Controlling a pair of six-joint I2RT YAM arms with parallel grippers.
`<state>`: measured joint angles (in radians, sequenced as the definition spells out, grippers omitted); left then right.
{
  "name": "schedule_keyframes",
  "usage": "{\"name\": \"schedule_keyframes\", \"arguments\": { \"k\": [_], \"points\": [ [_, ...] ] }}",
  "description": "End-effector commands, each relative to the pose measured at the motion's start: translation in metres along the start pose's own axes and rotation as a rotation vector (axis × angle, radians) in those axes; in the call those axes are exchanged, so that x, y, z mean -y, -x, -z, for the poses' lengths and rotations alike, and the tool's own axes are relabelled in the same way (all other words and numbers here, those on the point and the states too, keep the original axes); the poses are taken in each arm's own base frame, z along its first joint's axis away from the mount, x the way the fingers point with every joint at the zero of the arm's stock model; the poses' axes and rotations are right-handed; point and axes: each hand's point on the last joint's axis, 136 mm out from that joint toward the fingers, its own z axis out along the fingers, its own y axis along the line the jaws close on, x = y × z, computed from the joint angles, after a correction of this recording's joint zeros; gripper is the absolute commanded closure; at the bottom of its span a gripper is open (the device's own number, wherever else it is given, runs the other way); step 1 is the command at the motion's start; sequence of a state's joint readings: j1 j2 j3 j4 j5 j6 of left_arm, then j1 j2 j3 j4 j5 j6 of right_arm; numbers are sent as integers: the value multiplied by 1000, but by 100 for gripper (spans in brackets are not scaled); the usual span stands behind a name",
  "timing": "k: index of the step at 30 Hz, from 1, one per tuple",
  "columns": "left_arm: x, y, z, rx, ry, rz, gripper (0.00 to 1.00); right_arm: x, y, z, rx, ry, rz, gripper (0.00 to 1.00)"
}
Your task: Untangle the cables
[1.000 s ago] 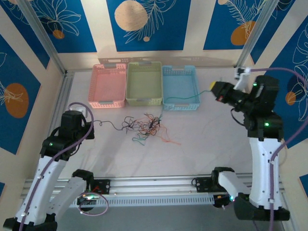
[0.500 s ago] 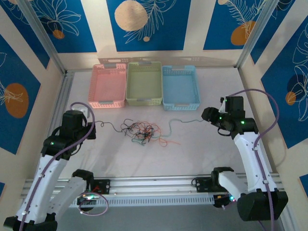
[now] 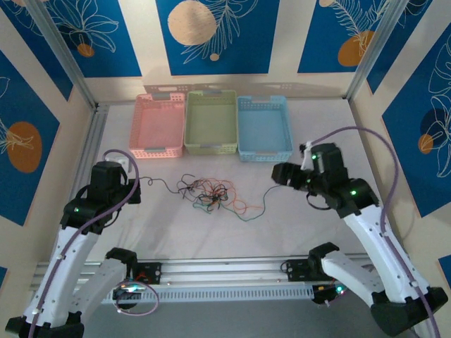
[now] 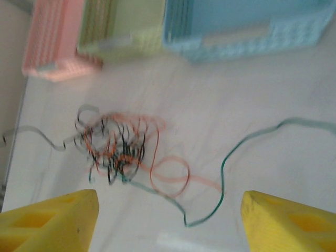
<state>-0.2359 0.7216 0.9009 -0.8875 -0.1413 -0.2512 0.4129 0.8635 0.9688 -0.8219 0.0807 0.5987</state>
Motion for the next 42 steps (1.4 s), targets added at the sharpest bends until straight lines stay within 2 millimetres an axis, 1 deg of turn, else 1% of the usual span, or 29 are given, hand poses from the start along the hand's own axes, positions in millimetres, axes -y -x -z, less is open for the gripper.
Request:
{"name": "schedule_keyframes", "arguments": {
  "k": [1, 2, 3, 5, 11, 14, 17, 27, 31, 37, 42],
  "points": [
    [0, 2, 0, 17, -10, -7, 100, 22, -49, -36, -166, -98, -117, 31],
    [0, 2, -1, 15, -11, -6, 100, 25, -62, -48, -211, -111, -136, 32],
    [0, 2, 0, 17, -12, -7, 100, 26, -70, -56, -237, -114, -139, 32],
    [1, 2, 0, 18, -13, -6, 100, 30, -82, -74, -274, -129, -164, 34],
    [1, 1, 0, 17, -14, -7, 100, 36, -92, -107, -322, -165, -198, 40],
    [1, 2, 0, 19, -14, -6, 100, 34, -100, -118, -371, -166, -223, 43],
    [1, 1, -1, 17, -15, -6, 100, 32, -103, -123, -377, -176, -219, 45],
    [2, 1, -1, 17, -23, -8, 100, 35, -109, -124, -403, -215, -233, 46],
    [3, 1, -1, 16, -27, -9, 100, 37, -115, -124, -414, -223, -240, 47],
    [4, 2, 0, 21, -33, -8, 100, 34, -125, -126, -426, -224, -241, 53],
    [5, 2, 0, 19, -37, -9, 100, 34, -135, -132, -455, -220, -256, 57]
  ]
}}
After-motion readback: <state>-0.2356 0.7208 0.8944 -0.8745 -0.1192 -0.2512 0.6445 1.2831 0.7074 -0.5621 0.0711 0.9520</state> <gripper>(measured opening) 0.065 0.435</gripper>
